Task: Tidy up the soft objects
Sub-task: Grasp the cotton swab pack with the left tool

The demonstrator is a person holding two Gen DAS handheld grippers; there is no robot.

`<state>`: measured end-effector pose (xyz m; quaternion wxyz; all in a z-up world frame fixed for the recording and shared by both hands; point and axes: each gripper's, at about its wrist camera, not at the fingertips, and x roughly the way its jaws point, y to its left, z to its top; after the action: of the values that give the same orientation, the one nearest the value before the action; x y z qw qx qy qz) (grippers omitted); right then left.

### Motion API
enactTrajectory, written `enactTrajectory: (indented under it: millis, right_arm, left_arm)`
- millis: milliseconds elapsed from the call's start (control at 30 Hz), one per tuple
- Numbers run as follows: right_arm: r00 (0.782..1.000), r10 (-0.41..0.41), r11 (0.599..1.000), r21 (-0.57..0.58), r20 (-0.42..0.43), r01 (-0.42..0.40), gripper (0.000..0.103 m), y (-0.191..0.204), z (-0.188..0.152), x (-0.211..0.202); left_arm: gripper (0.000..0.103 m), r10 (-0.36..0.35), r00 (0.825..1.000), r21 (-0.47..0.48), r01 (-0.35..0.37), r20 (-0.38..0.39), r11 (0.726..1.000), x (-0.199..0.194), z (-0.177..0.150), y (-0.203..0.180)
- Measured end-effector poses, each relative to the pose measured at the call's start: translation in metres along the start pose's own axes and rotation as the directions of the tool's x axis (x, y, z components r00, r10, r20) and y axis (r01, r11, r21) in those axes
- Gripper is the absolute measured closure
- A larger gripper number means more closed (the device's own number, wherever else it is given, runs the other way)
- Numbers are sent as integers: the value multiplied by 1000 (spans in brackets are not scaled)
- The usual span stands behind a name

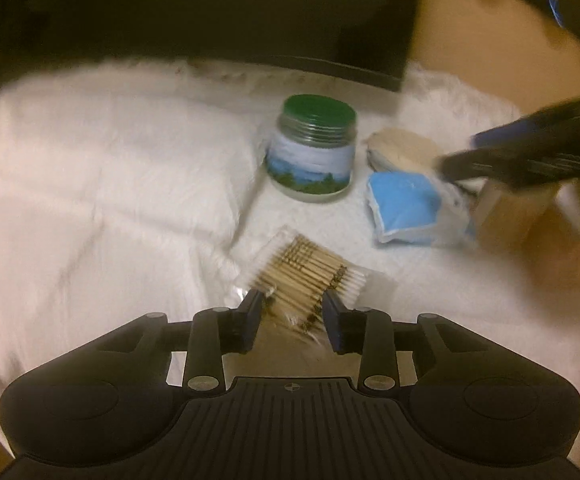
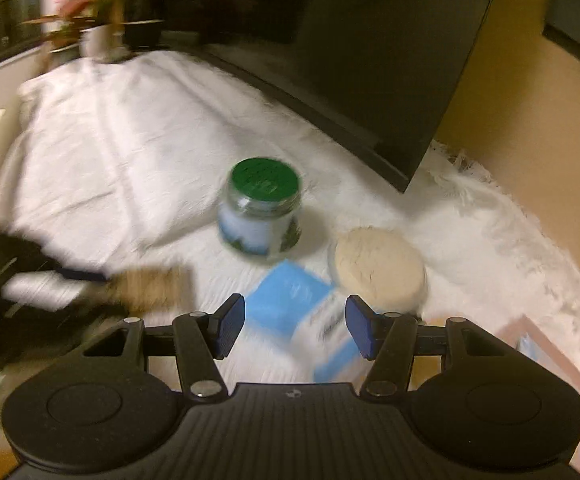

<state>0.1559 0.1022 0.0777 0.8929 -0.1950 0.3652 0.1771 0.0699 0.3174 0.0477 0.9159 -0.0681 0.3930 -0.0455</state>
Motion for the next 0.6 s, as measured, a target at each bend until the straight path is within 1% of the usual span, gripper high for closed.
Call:
enactTrajectory:
  millis: [33, 67, 100, 167, 233, 300, 367, 400, 467, 600]
  right_arm:
    - [1000, -3, 999, 33, -5, 4, 48, -3, 7, 12]
    - [1000, -7, 997, 71, -13, 8, 53, -7, 14, 24]
    - [999, -16, 993, 113, -29, 19, 66, -12, 20, 39]
    - [995, -45, 980, 191, -85, 61, 74, -22, 24, 69]
    - [992, -33, 963, 263, -122, 64, 76, -29, 21, 87]
    - [989, 39, 946, 324, -142, 9, 77, -29, 11, 93]
    - [982, 109, 935, 352, -157, -48, 76, -23, -3, 90]
    - [977, 142, 929, 363, -161, -75, 76, -17, -14, 85]
    - [977, 153, 935, 342, -151, -93, 76, -5, -35, 74]
    - [987, 132, 967, 230, -94, -107, 76, 19, -70, 41]
  left_arm:
    - [66, -29, 1000, -55, 29, -1, 998, -2, -1, 8]
    - [66, -49, 999, -105, 48, 0, 993, -3, -3, 14]
    - [66, -56, 998, -145, 56, 2, 988, -5, -5, 19]
    - [66, -63, 998, -207, 62, 1, 976, -7, -8, 29]
    - [66, -72, 997, -273, 69, -3, 960, -8, -10, 39]
    - [66, -92, 996, -339, 86, -3, 937, -5, -11, 50]
    - [66, -118, 993, -396, 107, -3, 912, 1, -10, 58]
    - [66, -125, 992, -414, 114, -1, 903, 3, -10, 59]
    - [66, -135, 991, -422, 121, -4, 898, 7, -7, 59]
    - [66, -139, 990, -382, 119, -24, 917, 24, 6, 50]
